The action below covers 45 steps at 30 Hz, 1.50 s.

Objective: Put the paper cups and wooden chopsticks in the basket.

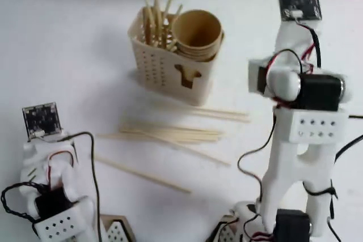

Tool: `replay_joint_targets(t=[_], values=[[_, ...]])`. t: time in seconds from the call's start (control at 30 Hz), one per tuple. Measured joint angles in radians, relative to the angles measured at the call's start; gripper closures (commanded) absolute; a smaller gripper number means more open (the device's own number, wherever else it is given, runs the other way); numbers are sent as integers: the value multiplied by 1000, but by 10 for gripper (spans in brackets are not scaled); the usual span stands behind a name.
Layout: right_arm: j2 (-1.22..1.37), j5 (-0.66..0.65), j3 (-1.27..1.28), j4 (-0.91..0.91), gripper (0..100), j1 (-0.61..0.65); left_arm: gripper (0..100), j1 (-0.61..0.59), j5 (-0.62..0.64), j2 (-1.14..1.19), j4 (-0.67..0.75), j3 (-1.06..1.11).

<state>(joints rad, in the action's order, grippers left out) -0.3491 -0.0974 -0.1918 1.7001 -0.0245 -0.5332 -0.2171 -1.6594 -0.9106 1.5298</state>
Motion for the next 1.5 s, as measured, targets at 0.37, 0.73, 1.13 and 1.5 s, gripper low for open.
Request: replay_joint_targets(t=[0.37, 0.73, 1.13, 1.5], values=[[127, -97, 534, -267, 867, -184, 965, -2, 0, 0, 0, 6], [417, -190, 578, -531, 868, -295, 965, -2, 0, 0, 0, 6], [595, -224, 577, -652, 913, -327, 965, -2, 0, 0, 0, 6], [637, -224, 542, -661, 981, -362, 965, -2, 0, 0, 0, 6]])
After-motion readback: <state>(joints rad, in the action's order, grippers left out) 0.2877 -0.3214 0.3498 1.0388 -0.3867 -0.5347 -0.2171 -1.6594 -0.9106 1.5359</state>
